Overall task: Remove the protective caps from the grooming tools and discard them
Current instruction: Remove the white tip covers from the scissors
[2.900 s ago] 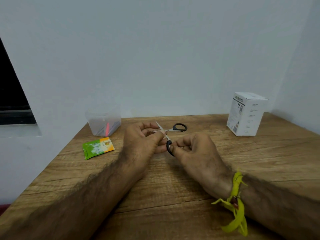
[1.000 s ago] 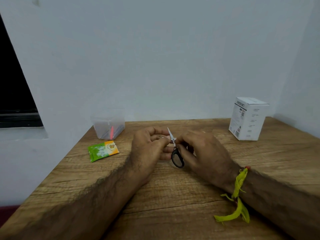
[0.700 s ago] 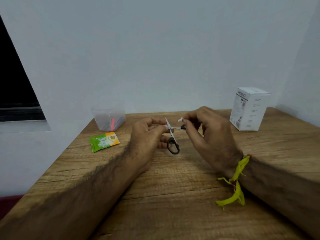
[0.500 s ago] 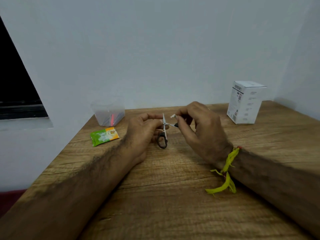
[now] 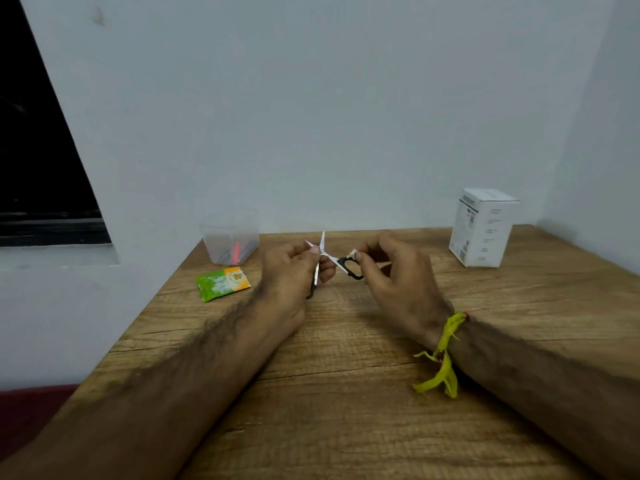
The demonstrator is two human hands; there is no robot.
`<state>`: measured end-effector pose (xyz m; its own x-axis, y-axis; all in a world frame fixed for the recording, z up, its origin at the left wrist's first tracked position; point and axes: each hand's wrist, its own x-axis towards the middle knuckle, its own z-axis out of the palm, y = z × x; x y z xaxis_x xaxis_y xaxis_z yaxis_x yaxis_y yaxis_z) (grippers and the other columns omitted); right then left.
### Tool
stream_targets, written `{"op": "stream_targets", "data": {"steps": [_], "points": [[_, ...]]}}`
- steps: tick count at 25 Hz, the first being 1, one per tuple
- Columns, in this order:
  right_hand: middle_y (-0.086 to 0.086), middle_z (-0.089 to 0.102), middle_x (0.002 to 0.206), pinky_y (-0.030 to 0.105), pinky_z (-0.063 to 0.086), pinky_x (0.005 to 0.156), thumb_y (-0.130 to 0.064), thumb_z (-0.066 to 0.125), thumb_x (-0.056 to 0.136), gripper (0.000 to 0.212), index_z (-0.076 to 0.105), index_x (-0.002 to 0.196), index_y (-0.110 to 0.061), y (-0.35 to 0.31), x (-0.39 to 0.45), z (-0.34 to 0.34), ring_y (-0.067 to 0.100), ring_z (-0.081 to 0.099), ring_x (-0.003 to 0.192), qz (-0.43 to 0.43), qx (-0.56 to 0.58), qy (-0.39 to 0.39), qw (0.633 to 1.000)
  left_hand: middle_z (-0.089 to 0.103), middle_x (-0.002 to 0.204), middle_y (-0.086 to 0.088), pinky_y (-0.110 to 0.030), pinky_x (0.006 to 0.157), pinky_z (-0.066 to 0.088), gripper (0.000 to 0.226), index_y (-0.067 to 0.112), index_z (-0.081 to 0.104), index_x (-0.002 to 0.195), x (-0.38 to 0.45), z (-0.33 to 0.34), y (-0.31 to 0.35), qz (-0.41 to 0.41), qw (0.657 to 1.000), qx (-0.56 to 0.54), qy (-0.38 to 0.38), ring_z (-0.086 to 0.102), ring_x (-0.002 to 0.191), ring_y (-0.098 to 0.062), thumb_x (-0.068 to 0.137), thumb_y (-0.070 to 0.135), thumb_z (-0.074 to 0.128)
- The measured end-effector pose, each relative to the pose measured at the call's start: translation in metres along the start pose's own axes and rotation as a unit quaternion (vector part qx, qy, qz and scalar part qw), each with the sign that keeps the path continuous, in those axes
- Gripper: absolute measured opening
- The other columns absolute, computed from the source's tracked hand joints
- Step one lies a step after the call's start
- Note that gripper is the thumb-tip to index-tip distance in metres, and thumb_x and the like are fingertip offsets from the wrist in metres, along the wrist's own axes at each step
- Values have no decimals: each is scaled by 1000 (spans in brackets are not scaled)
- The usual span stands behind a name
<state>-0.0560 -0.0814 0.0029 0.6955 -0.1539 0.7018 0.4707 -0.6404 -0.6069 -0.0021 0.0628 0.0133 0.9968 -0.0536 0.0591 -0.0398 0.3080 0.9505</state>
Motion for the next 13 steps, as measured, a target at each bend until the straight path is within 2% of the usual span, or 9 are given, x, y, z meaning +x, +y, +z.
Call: {"op": "stream_targets", "data": {"steps": [3,5,7,11,13], "points": [[-4,73,80,36,61,75,-17,68,94,9,72,86,-19,3,0,4,12,71,80,84,70,-6,994,69,83,-12,-26,72,61,14,-1,69,92,1,0,-5,-4,1000,-17,1,69,71,-15,99,5,58],[0,75,80,36,62,74,-14,69,94,9,72,86,-16,2,-1,6,19,74,79,140,149,-3,979,69,85,-12,-19,60,56,14,1,70,96,1,2,-8,-7,1000,-15,-4,66,67,-12,99,9,59],[2,75,77,33,62,73,-8,69,94,9,72,85,-11,-3,-4,10,23,75,77,179,214,-1,960,68,89,-14,-20,50,50,16,6,70,96,0,4,-10,-6,1000,-9,-10,63,64,-13,100,14,58],[6,76,82,34,62,77,-7,68,93,9,72,85,-10,-5,-6,20,25,76,81,206,248,-6,946,72,99,-12,-37,74,57,22,10,70,96,2,8,-11,-14,998,-53,-18,68,86,-21,103,18,51],[7,77,87,32,62,75,-6,68,93,11,72,84,-9,-2,-3,22,24,75,84,226,271,4,936,73,102,-13,-41,78,57,22,12,70,97,0,10,-12,-12,999,-38,-34,69,86,-22,103,19,51]]}}
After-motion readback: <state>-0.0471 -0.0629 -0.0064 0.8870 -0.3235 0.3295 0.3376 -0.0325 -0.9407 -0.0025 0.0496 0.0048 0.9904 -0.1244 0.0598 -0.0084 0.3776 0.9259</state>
